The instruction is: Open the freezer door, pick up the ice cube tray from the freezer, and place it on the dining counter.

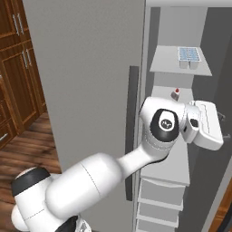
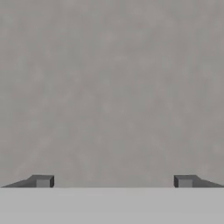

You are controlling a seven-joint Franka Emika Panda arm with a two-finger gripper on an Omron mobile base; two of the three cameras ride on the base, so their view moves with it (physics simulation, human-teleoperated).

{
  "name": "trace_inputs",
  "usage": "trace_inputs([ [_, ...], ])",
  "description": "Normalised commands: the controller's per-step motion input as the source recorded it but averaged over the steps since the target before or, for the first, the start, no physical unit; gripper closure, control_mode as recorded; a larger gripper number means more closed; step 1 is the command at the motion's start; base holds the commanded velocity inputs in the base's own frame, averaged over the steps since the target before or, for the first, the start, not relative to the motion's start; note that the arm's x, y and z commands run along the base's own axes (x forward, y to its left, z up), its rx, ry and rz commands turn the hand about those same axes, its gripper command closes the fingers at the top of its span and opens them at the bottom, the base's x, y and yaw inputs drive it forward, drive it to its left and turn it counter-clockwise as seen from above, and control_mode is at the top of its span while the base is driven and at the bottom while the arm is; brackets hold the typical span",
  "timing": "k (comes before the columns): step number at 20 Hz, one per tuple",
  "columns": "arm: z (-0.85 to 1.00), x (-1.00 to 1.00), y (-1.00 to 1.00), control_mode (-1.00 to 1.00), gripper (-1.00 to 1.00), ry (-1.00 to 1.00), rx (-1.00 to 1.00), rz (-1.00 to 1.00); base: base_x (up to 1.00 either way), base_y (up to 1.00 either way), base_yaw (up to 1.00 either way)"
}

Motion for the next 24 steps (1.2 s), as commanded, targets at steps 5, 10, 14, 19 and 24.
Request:
trace_inputs([
  [5,0.02,-0.13,0.65,-1.00,-1.00,0.02,0.00,0.06,0.00,0.00,0.00],
  [10,0.32,-0.25,0.93,-1.00,-1.00,0.14,0.04,0.23,0.00,0.00,0.00],
  [14,0.27,-0.18,1.00,-1.00,-1.00,0.22,0.00,0.33,0.00,0.00,0.00],
  [19,0.24,-0.22,1.00,-1.00,-1.00,0.24,0.04,0.35,0.00,0.00,0.00],
  [24,0.09,-0.19,1.00,-1.00,-1.00,0.19,0.10,0.37,0.00,0.00,0.00],
])
